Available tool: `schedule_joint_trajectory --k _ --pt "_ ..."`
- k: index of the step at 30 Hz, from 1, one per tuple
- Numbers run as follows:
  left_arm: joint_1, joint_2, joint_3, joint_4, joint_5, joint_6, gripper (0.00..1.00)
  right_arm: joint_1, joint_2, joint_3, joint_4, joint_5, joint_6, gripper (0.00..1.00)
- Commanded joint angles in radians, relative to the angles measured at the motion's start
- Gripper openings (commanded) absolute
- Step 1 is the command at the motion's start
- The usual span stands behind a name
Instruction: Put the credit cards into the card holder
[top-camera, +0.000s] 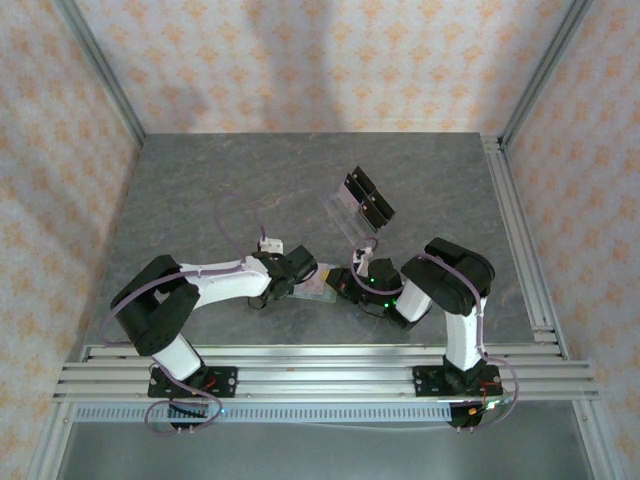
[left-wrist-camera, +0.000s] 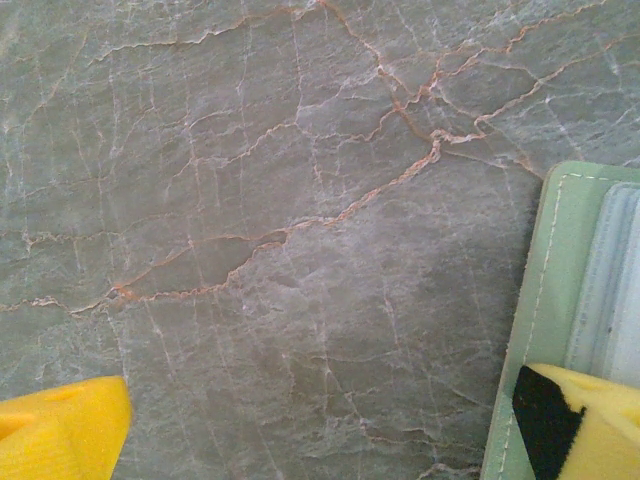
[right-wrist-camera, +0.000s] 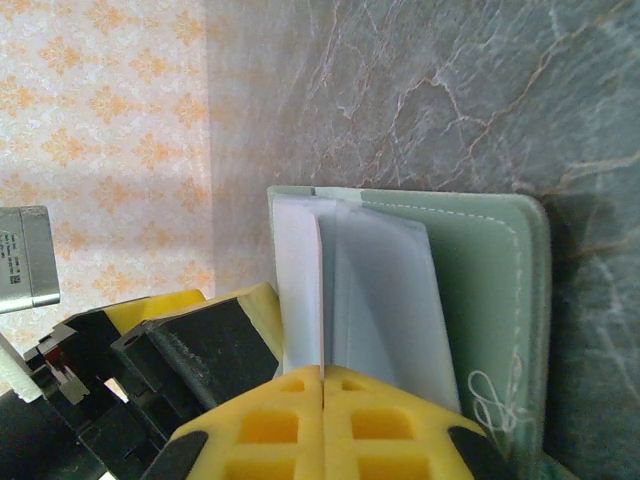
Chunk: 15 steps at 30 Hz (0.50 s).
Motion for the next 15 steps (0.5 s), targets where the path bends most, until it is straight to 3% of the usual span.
schedule_joint_trajectory --k 1,15 --pt "-0.007 0.013 -0.005 -0.034 -0.046 -0.02 1.0 -0.004 0.02 -0.017 0.011 0.004 -0.01 0.0" --pt "-0.007 0.013 -0.003 -0.038 -0.046 -0.02 1.0 0.004 0.013 0.042 -0.084 -0.03 -0.039 0.0"
